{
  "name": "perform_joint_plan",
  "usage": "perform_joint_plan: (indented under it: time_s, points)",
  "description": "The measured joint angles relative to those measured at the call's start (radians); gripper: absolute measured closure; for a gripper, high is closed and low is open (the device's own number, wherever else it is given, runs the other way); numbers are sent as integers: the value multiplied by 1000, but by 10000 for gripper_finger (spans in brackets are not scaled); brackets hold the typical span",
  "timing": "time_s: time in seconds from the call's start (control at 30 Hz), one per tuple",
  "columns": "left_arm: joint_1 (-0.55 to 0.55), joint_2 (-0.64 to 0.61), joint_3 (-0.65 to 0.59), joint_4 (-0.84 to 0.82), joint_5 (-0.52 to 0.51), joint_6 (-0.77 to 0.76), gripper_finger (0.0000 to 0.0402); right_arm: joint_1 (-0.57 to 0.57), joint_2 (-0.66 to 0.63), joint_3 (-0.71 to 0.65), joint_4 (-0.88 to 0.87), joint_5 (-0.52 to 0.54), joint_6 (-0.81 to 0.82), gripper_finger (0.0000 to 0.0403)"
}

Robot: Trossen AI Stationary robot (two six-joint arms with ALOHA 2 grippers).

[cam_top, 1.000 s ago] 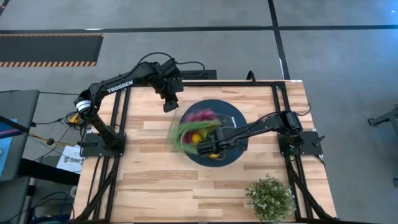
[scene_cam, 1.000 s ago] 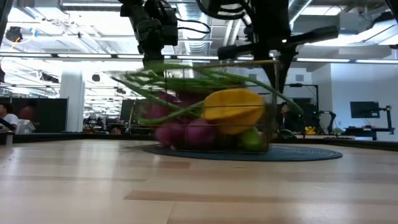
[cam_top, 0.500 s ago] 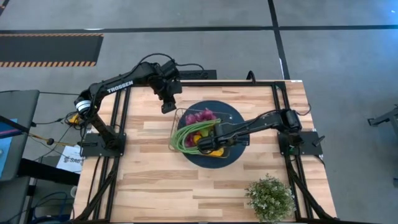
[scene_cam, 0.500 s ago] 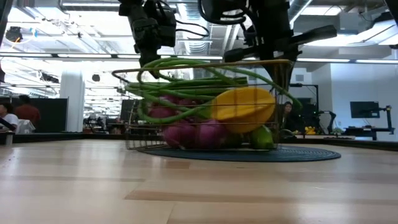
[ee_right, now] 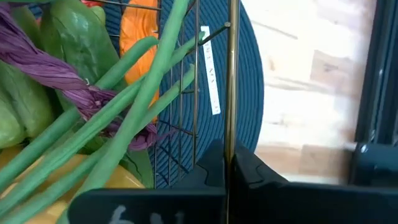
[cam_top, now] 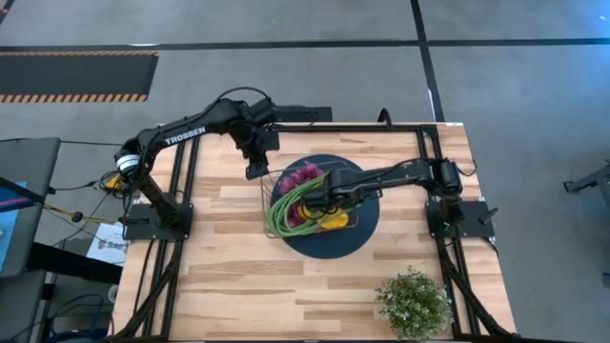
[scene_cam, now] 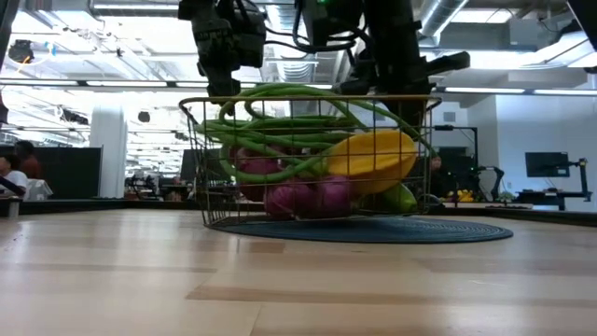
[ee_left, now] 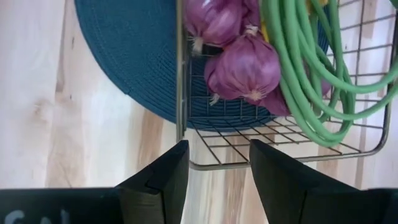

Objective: Build produce basket
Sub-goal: Return to Home Position

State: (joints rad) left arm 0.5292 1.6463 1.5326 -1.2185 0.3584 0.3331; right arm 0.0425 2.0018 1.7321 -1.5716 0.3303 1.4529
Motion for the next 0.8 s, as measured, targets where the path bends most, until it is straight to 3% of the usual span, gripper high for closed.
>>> perform_joint_plan:
  time_s: [0.4, 0.8]
  points:
    - [-45, 0, 0, -9, -2, 0, 246, -25, 0, 0, 1, 7, -102, 382]
    - [-46, 0, 0, -4, -32, -1, 246, -33, -3, 0, 0, -81, -166, 285]
